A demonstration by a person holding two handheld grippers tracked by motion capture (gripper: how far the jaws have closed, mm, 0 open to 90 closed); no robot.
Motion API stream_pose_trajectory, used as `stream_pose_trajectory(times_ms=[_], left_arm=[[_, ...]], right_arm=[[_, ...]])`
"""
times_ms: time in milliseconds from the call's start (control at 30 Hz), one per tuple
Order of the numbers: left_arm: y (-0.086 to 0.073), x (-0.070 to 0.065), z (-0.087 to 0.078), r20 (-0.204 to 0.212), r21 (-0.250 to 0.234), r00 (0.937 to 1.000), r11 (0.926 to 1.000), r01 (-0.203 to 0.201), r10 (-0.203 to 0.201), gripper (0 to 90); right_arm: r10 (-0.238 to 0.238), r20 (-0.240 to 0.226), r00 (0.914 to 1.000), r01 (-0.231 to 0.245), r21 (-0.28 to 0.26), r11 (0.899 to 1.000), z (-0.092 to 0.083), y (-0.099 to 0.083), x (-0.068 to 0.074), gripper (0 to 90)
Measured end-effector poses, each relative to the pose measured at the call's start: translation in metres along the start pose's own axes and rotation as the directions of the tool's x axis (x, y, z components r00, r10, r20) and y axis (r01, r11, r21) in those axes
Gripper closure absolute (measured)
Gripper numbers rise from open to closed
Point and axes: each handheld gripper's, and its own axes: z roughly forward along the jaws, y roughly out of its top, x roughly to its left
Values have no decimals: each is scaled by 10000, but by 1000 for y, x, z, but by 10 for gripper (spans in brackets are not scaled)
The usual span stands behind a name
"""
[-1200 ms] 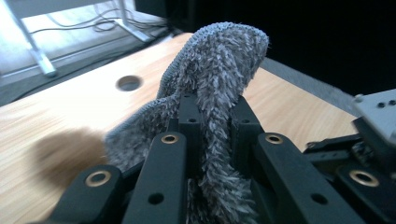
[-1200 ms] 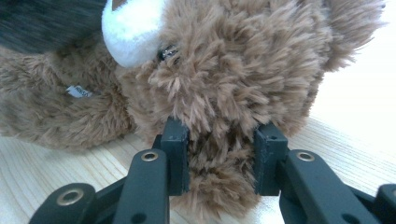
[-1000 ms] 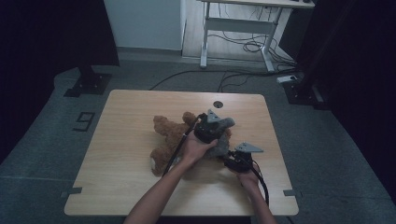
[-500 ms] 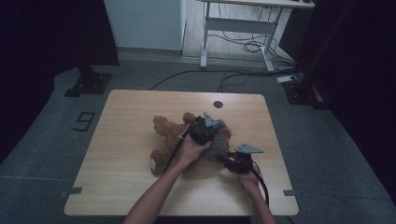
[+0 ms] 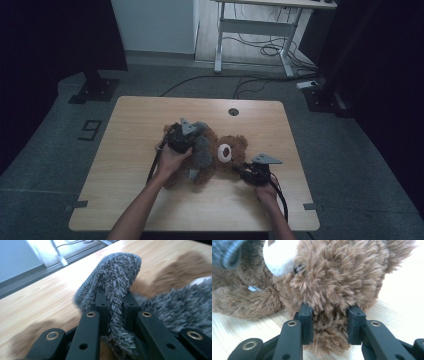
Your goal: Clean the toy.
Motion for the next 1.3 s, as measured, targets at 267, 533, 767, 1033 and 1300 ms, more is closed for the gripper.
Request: stream_pose_trajectory(times_ms=[267, 533, 767, 1033, 1300], left_arm=[[-38, 43, -2, -718, 758, 9958, 9952, 616, -562, 785], [-62, 57, 1, -1206, 1485, 9912, 9862, 730, -552, 785], [-79, 74, -4, -1069, 1408, 9833, 9767, 1618, -1475, 784], [-32, 47, -39, -490, -507, 9944, 9945, 916, -941, 785], [33, -30, -26, 773, -1153, 9963, 9929, -294, 385, 782]], right_arm=[[74, -34, 10000, -74, -32, 10000, 0, 0, 0, 645], [76, -34, 10000, -76, -7, 10000, 0, 0, 0, 645], [72, -75, 9999, -72, 13, 10000, 1, -1, -1, 645], [122, -47, 9999, -122, 19, 9999, 1, 0, -1, 646], [144, -37, 9999, -144, 51, 9999, 0, 0, 0, 646]])
